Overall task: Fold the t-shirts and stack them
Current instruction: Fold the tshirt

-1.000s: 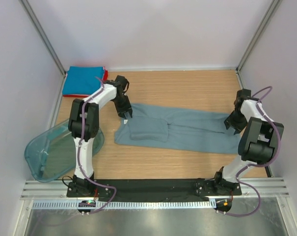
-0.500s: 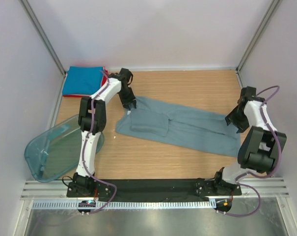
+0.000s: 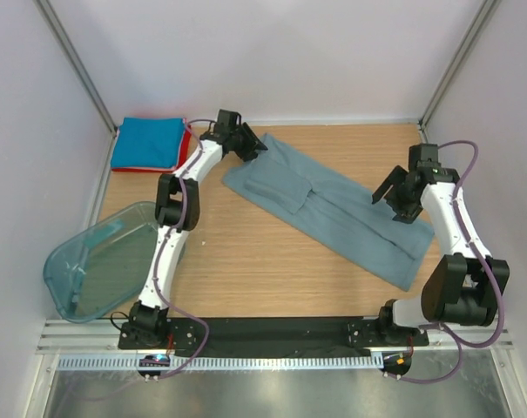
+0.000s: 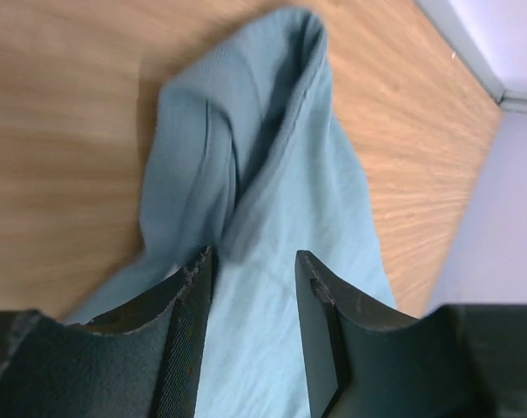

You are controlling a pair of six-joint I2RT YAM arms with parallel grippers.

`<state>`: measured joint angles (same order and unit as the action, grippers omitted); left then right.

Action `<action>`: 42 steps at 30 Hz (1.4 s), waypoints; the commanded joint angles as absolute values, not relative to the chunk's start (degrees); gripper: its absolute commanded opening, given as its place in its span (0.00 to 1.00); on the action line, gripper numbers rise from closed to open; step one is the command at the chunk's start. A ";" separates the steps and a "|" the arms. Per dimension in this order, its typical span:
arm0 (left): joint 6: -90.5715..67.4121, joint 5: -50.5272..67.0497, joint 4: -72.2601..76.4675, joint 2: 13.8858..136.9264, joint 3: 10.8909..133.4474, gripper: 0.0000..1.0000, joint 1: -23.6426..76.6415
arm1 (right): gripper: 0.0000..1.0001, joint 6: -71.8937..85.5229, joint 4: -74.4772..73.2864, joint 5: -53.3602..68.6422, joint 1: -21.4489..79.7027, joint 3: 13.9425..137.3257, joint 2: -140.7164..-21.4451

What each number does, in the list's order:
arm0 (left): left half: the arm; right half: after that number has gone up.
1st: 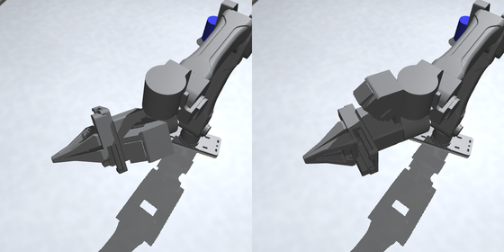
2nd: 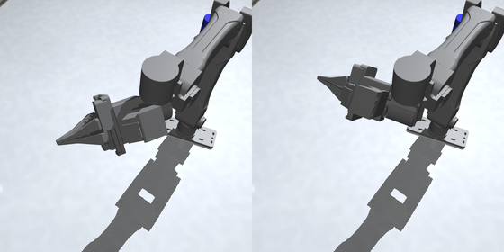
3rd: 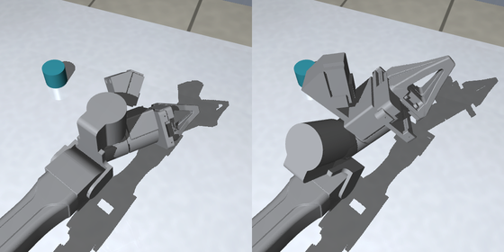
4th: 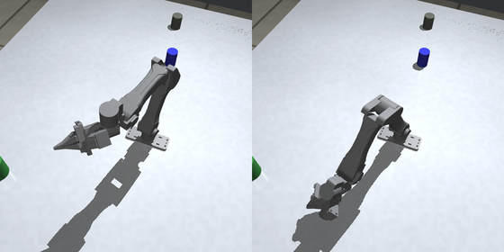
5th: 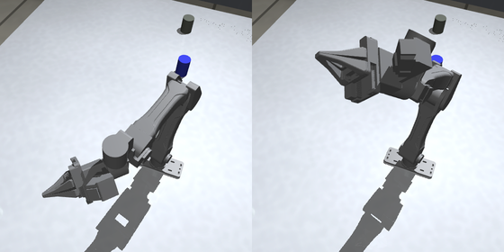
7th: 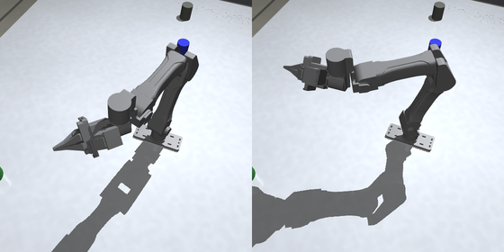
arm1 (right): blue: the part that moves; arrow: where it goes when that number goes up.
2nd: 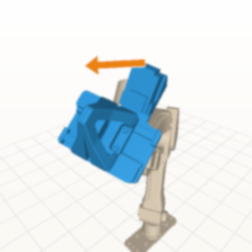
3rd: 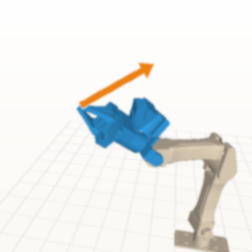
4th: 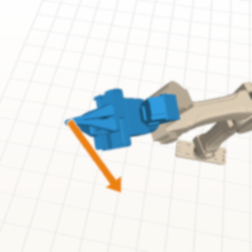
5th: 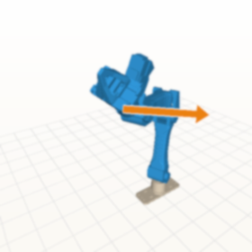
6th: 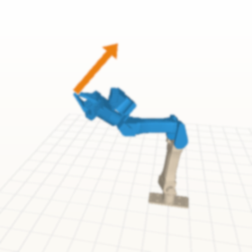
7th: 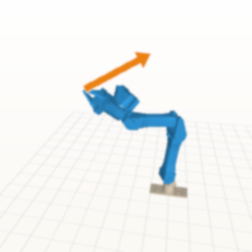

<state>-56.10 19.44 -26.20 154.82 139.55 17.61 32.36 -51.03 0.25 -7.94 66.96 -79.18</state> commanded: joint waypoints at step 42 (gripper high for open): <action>-66.54 1.05 -34.98 125.24 94.02 0.35 32.78 | 0.75 24.70 -58.80 1.50 6.86 72.68 -77.87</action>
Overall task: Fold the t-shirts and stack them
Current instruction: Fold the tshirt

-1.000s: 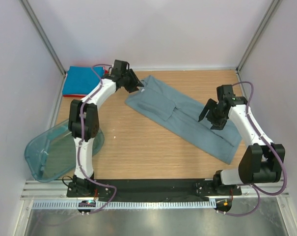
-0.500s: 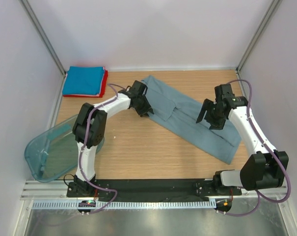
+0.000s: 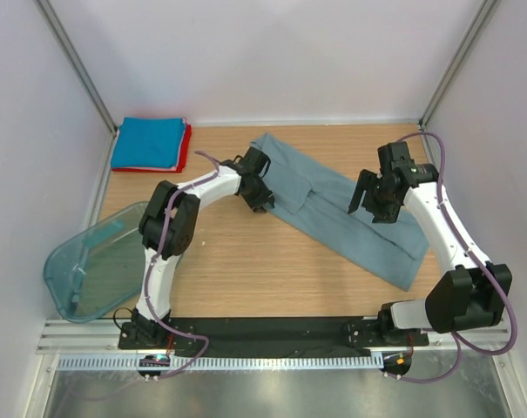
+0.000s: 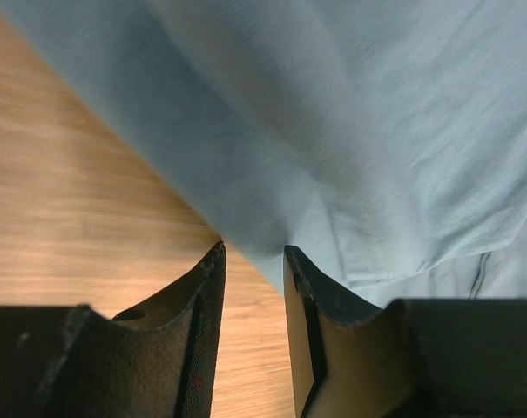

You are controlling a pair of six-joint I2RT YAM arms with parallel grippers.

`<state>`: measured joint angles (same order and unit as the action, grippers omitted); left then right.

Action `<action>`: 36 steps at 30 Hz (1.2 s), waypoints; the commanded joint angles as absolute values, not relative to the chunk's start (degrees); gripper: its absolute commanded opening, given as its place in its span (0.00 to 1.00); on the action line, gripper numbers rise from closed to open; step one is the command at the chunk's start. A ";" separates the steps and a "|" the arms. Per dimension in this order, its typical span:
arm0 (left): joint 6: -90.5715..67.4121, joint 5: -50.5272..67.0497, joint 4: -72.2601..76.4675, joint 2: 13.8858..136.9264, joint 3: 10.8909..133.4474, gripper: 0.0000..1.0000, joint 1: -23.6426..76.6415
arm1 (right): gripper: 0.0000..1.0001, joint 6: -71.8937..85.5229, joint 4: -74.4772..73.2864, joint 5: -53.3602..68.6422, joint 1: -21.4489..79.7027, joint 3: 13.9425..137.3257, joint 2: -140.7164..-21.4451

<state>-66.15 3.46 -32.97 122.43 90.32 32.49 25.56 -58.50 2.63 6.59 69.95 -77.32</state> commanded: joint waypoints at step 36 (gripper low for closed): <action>-48.17 4.40 -43.41 128.25 110.50 0.32 21.09 | 0.72 22.59 -61.69 -3.52 6.77 67.76 -81.47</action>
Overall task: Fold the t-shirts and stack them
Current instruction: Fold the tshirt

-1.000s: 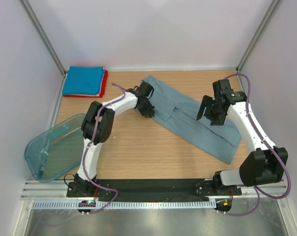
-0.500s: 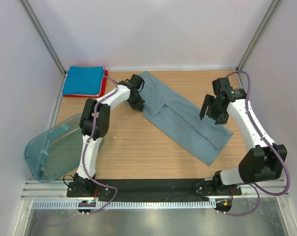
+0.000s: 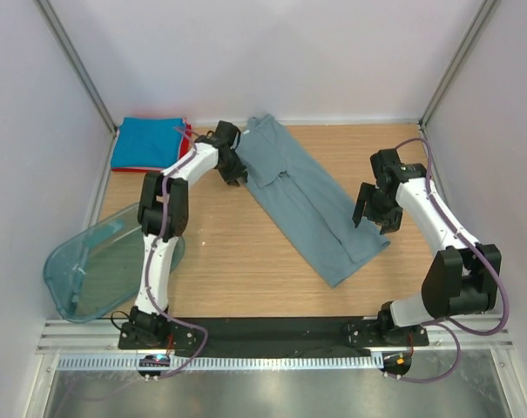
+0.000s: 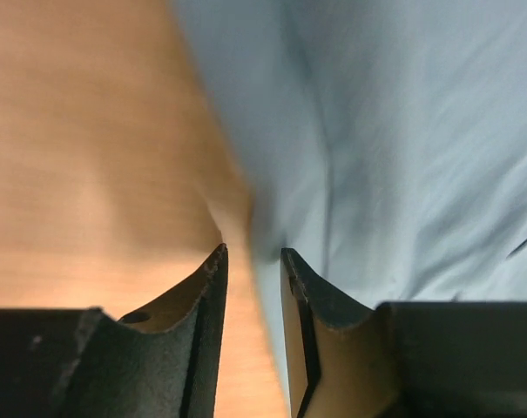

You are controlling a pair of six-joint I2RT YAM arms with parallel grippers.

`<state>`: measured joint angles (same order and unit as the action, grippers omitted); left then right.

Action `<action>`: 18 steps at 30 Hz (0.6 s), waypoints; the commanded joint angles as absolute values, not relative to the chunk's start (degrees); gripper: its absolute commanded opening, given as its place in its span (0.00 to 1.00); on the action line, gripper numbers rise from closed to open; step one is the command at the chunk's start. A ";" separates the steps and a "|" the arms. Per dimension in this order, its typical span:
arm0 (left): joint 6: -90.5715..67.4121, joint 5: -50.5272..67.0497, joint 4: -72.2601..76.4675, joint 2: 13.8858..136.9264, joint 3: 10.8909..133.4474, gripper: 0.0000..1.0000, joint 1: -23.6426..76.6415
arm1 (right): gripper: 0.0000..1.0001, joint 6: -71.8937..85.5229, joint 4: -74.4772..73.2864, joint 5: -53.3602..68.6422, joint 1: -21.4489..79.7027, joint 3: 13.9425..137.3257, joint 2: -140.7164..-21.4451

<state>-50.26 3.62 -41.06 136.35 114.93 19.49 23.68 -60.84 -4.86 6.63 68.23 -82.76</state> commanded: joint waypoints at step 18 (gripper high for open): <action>-68.80 4.84 -25.06 101.16 72.33 0.36 50.76 | 0.71 35.85 -68.29 -6.24 6.68 73.11 -69.70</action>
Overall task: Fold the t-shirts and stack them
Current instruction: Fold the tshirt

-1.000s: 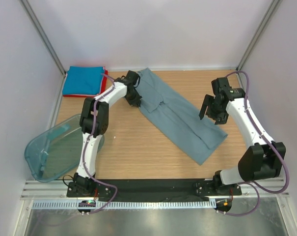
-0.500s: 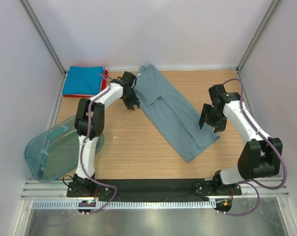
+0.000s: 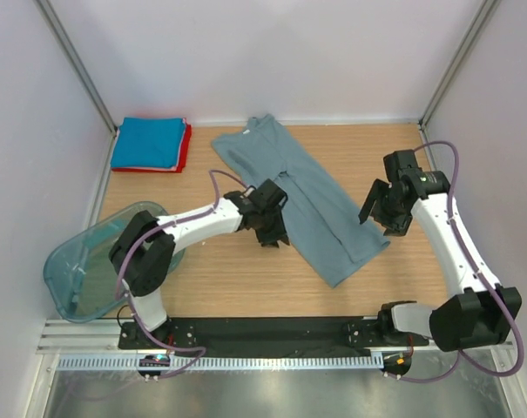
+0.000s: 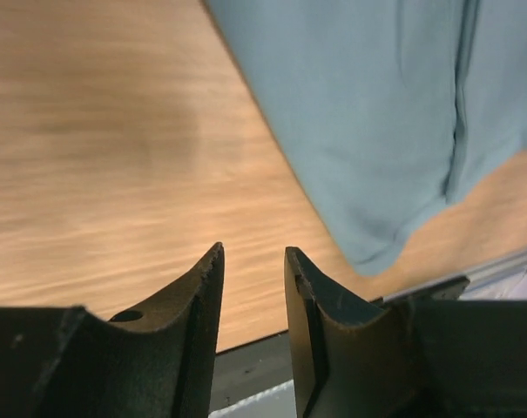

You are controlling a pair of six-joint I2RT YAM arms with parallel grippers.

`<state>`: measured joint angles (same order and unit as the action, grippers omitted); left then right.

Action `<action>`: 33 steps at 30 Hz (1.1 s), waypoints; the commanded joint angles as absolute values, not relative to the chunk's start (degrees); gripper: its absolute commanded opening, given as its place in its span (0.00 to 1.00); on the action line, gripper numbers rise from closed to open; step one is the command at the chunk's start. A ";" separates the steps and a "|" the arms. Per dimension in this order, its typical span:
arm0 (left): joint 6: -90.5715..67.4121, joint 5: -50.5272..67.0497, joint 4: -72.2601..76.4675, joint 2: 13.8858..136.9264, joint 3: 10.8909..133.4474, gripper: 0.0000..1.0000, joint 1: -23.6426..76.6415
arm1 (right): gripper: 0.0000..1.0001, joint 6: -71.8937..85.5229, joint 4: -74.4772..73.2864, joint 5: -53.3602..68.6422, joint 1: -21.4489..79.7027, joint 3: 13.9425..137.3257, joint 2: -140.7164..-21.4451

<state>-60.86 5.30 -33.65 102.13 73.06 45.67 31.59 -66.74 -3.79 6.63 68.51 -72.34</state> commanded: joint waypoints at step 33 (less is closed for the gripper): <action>-82.44 2.99 -25.91 119.09 83.93 0.31 67.41 | 0.72 32.70 -73.21 -11.07 6.68 77.26 -60.73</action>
<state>-81.32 3.11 -21.52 118.41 81.78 66.85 33.76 -72.51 -9.50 6.63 75.53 -61.73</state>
